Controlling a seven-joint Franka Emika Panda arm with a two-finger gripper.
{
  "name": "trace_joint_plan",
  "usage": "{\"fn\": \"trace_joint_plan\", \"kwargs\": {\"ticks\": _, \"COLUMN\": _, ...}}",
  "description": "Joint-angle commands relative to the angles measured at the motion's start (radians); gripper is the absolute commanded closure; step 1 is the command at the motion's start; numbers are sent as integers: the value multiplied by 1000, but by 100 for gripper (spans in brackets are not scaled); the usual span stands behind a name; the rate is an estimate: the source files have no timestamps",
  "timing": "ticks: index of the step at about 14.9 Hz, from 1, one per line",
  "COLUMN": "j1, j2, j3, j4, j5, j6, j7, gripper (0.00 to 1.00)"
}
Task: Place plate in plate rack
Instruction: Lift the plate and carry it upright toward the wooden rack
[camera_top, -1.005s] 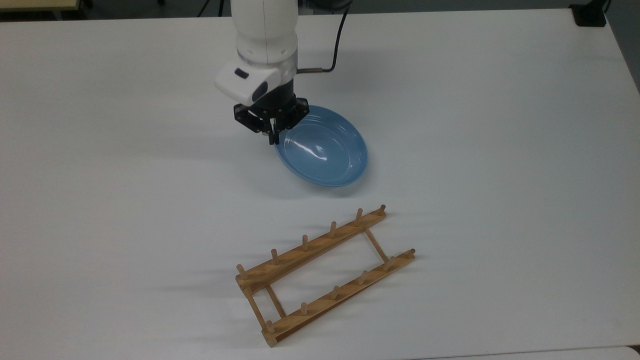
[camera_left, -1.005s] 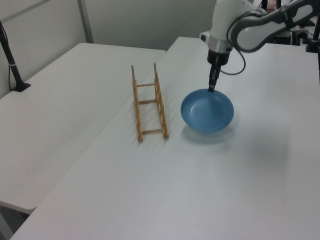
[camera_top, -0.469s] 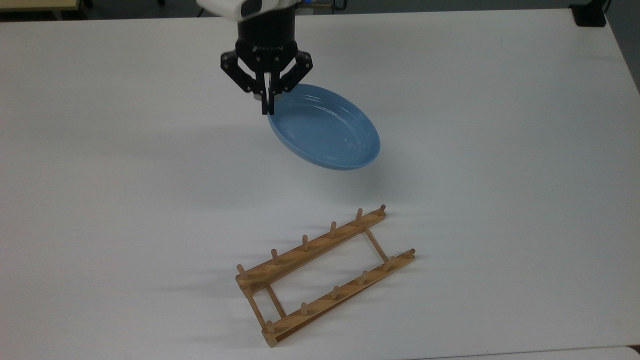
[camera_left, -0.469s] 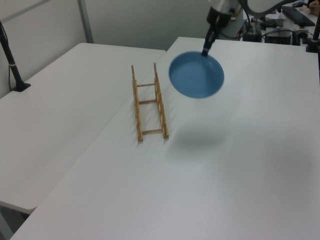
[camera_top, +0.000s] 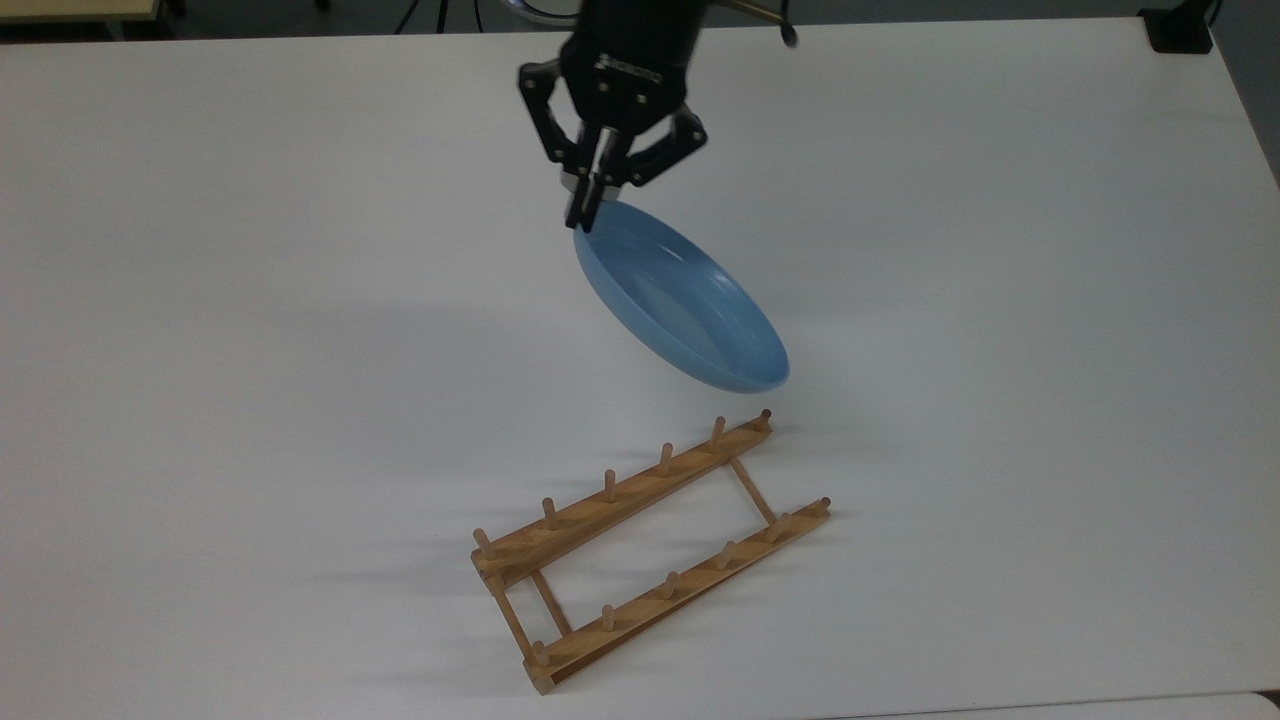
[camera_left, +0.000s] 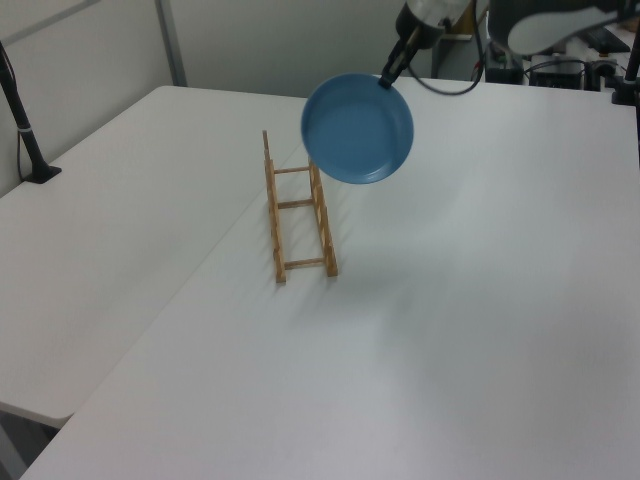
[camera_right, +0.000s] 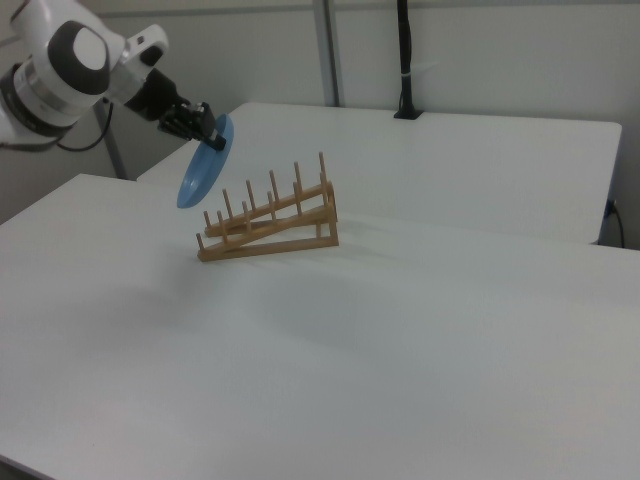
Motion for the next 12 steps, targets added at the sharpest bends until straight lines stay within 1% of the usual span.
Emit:
{"fn": "trace_joint_plan", "kwargs": {"ticks": 1, "j1": 3, "j2": 51, "j3": 65, "j4": -6, "j5": -276, "j6": 31, "j7": 301, "gripper": 100}}
{"fn": "trace_joint_plan", "kwargs": {"ticks": 2, "j1": 11, "j2": 72, "j3": 80, "j4": -6, "j5": -355, "j6": 32, "j7": 381, "gripper": 100}}
{"fn": "trace_joint_plan", "kwargs": {"ticks": 4, "j1": 41, "j2": 98, "j3": 86, "j4": -4, "j5": -477, "j6": 32, "j7": 519, "gripper": 100}}
{"fn": "trace_joint_plan", "kwargs": {"ticks": 6, "j1": 67, "j2": 126, "j3": 86, "j4": -1, "j5": -565, "j6": 31, "j7": 613, "gripper": 100}}
{"fn": "trace_joint_plan", "kwargs": {"ticks": 10, "j1": 112, "j2": 182, "j3": 86, "j4": 5, "j5": -705, "j6": 26, "j7": 734, "gripper": 100}}
{"fn": "trace_joint_plan", "kwargs": {"ticks": 12, "j1": 127, "j2": 208, "j3": 86, "j4": 5, "j5": -813, "j6": 19, "j7": 832, "gripper": 100}}
